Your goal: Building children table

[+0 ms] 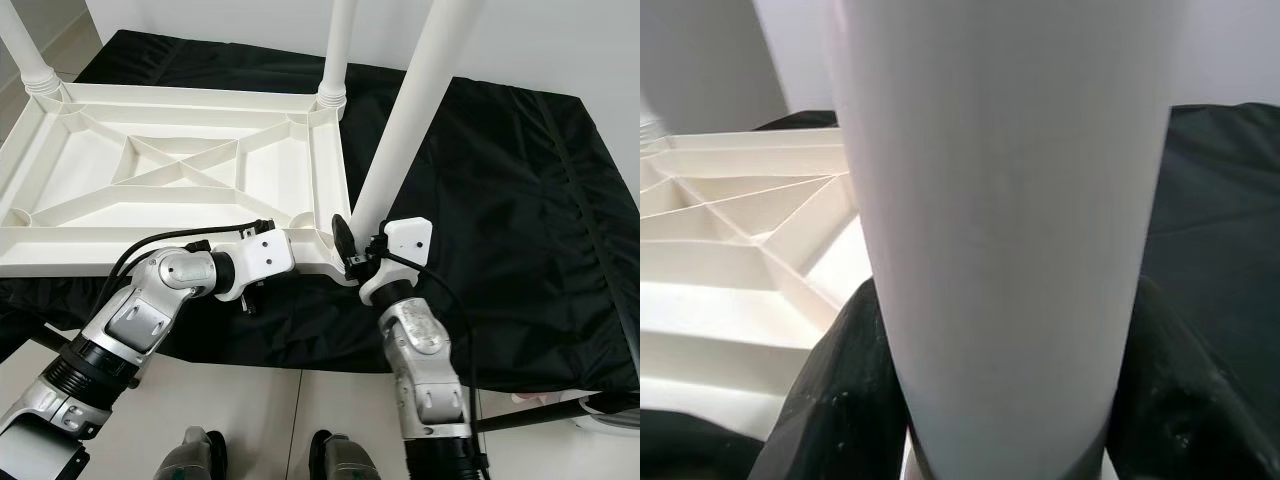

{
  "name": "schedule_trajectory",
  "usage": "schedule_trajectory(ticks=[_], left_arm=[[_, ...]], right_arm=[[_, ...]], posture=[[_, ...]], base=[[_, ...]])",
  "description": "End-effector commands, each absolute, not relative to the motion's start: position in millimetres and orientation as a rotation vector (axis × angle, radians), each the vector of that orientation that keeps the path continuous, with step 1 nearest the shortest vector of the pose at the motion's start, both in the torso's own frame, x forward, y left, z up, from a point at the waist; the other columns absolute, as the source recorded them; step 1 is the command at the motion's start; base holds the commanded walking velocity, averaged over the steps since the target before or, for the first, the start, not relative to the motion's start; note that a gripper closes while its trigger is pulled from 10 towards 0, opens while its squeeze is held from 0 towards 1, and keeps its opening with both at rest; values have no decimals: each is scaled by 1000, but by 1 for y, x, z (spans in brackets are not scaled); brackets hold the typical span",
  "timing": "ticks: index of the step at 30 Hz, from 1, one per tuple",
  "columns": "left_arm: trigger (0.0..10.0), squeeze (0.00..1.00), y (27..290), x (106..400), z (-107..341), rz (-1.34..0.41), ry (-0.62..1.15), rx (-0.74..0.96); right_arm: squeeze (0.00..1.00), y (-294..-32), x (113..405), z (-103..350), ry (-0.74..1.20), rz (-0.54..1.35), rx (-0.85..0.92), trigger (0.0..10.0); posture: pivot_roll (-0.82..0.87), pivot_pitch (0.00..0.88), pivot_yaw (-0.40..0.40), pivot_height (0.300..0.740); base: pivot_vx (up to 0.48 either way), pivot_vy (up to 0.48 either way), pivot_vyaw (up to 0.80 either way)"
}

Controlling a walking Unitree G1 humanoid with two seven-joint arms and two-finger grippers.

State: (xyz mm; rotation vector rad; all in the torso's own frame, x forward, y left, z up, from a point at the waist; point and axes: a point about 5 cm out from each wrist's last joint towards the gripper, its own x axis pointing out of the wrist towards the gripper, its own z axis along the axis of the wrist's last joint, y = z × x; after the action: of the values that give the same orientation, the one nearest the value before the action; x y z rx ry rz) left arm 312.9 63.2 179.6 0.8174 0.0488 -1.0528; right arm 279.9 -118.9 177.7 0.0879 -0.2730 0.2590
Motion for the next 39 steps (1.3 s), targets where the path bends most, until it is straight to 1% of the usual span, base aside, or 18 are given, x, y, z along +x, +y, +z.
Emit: schedule_trajectory(ticks=[1,6,13,14,15,26,27,29,32,34,35,36,37,38,39], left_arm=[[10000,0,58,311,193,-1022,-44,825],[10000,0,58,310,193,-1021,-42,822],[10000,0,58,309,192,-1023,-41,821],[10000,0,58,309,192,-1023,-41,821],[10000,0,58,309,192,-1023,-41,821],[10000,0,58,310,193,-1022,-41,821],[10000,0,58,310,193,-1023,-41,820],[10000,0,58,310,193,-1023,-41,820],[10000,0,58,310,193,-1024,-41,821],[10000,0,58,310,193,-1023,-41,821],[10000,0,58,311,193,-1023,-41,822],[10000,0,58,311,193,-1023,-41,822],[10000,0,58,311,193,-1022,-41,821],[10000,0,58,311,193,-1022,-41,821],[10000,0,58,311,193,-1022,-40,821]], right_arm=[[0,-108,277,163,-192,259,105,10000],[0,-104,276,160,-167,141,105,10000],[0,-106,276,160,-154,85,98,10000],[251,-106,275,160,-153,84,102,10000],[1000,-106,275,160,-154,87,104,10000],[1000,-104,273,168,-194,141,136,10000],[1000,-107,275,170,-200,204,132,10000],[1000,-108,276,171,-204,222,133,10000],[1000,-123,282,174,-209,322,105,10000],[1000,-126,283,175,-209,341,93,10000],[529,-130,285,176,-214,358,79,10000],[529,-130,285,176,-214,358,79,10000],[514,-136,287,177,-214,381,70,10000],[514,-136,287,177,-214,381,70,10000],[518,-142,291,179,-215,406,52,10000]], posture=[[-23,149,-82,740],[-23,154,-83,740],[-24,157,-80,740],[-23,157,-81,740],[-24,157,-80,740],[-27,157,-79,740],[-29,158,-78,740],[-30,158,-78,740],[-30,160,-79,740],[-31,160,-79,740],[-30,160,-78,740],[-30,160,-78,740],[-29,160,-78,740],[-29,160,-78,740],[-29,160,-77,740]], base=[[0,0,0],[0,0,0],[0,0,0],[0,0,0],[0,0,0],[0,0,0],[0,0,0],[0,0,0],[0,0,0],[0,0,0],[0,0,0],[0,0,0],[0,0,0],[0,0,0],[0,0,0]])
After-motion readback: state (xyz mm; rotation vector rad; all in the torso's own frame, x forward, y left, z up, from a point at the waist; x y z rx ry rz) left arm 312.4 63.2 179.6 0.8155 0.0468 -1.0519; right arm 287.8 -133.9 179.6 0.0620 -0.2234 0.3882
